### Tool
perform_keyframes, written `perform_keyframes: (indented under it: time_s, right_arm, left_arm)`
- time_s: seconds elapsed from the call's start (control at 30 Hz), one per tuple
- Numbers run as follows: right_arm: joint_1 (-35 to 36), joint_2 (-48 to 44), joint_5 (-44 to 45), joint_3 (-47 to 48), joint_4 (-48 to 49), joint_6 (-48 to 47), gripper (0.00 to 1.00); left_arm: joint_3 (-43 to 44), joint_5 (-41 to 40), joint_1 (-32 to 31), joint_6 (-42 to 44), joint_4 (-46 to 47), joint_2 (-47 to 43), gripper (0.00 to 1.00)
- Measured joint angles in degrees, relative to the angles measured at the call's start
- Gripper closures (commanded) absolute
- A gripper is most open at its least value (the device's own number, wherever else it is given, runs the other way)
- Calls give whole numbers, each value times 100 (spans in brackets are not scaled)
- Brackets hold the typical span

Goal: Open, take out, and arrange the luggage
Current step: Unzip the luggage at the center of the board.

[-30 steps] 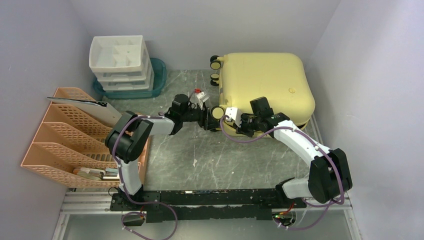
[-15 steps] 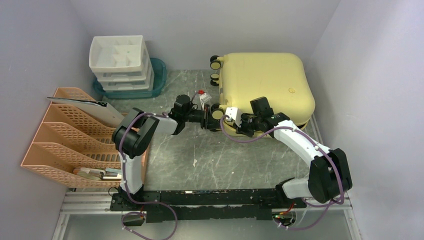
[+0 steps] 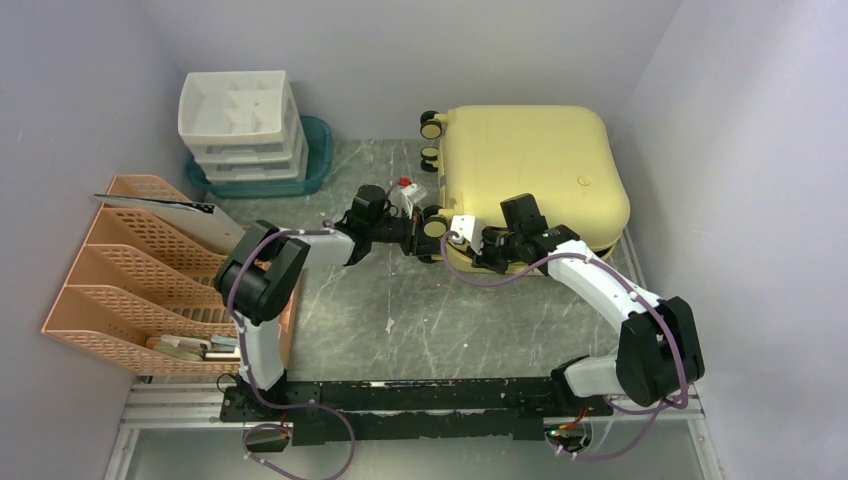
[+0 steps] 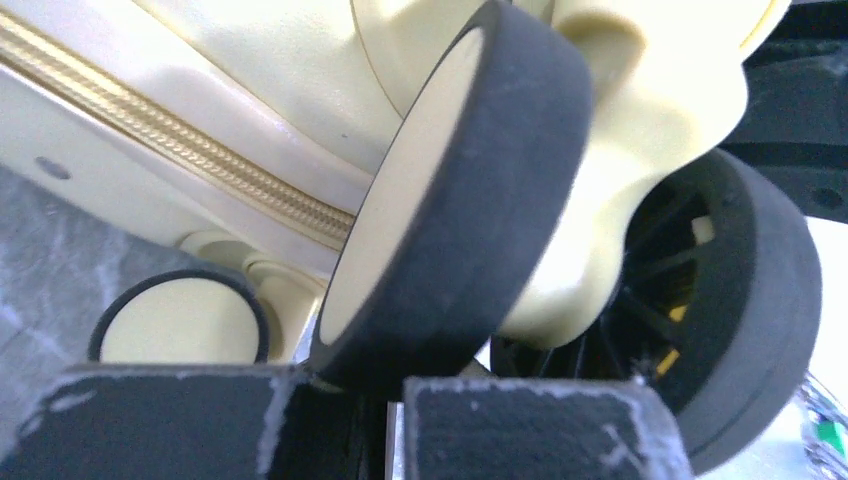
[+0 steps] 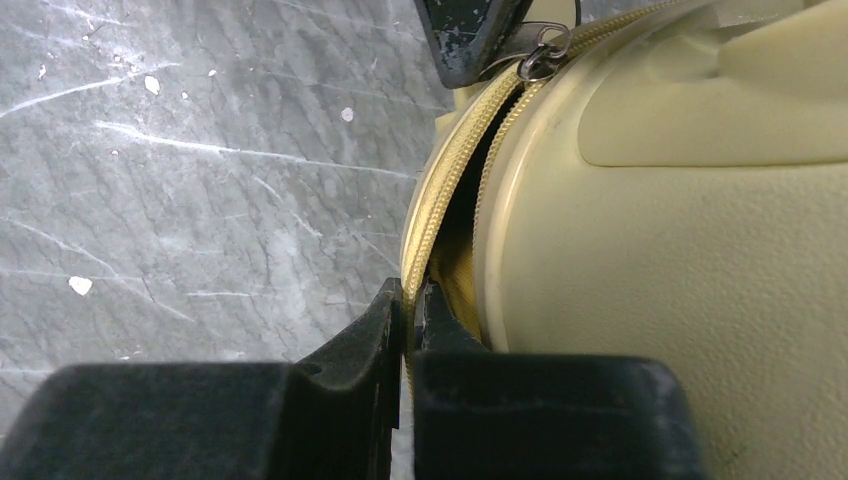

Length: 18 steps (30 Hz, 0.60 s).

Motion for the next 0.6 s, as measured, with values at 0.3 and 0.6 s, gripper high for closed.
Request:
perform_keyframes:
  time_s: [0.3, 0.6]
  right_arm:
    - [0, -11, -55, 11, -162, -461, 100]
    - [-2, -17, -33, 7, -162, -695, 100]
  left_arm:
    - [39, -1827, -286, 551, -1325, -629, 95]
    - [184, -3331, -483, 719, -1840, -852, 95]
